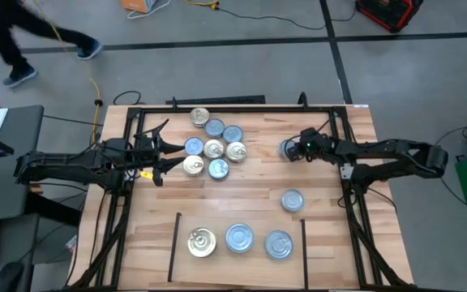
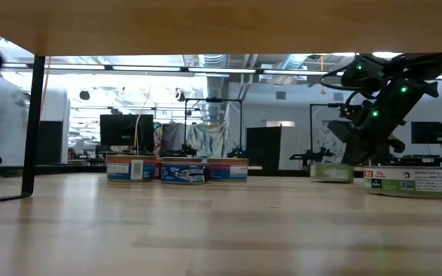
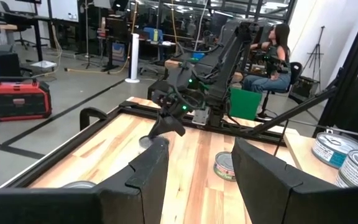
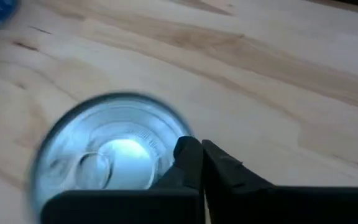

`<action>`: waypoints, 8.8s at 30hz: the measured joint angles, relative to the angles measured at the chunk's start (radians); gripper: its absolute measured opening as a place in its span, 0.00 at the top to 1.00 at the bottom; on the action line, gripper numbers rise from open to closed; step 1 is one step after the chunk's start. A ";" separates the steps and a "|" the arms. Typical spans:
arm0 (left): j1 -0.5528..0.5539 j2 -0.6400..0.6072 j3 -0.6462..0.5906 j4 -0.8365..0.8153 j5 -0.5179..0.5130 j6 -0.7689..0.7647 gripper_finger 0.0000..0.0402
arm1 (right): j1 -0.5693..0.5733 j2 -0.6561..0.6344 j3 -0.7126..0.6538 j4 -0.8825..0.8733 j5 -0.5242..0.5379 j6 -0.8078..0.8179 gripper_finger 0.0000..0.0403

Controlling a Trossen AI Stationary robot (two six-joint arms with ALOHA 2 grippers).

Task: Stack canned seafood by type on shelf
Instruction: Put the green tuna can on the top of the yellow and blue tuna can on the shelf

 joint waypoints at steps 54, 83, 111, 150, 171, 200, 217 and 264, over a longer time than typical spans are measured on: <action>0.000 0.000 0.000 -0.023 -0.032 0.019 0.58 | -0.196 0.087 0.464 -0.669 -0.187 -0.948 0.17; 0.000 0.000 0.000 -0.037 -0.036 -0.004 0.58 | 0.041 -0.127 0.370 -0.670 -0.130 -0.395 0.41; 0.000 0.000 0.000 -0.047 -0.058 -0.055 0.58 | 0.063 0.317 0.503 -0.418 -0.092 -0.743 0.57; 0.000 0.000 0.000 -0.064 0.003 0.011 0.58 | 0.078 0.080 0.230 -0.282 -0.098 -0.318 0.73; -0.001 0.000 0.000 -0.063 -0.001 0.011 0.58 | 0.153 0.108 0.219 -0.370 -0.139 -0.239 0.73; -0.001 0.000 0.000 -0.104 -0.004 0.045 0.58 | 0.203 0.114 0.598 -0.767 -0.127 -1.023 0.07; -0.001 0.000 0.000 -0.144 -0.003 0.046 0.58 | 0.160 0.492 0.725 -0.917 -0.025 -1.333 0.16; -0.001 0.000 0.000 -0.095 0.009 -0.052 0.58 | 0.656 0.299 1.125 -0.879 -1.125 -0.255 0.58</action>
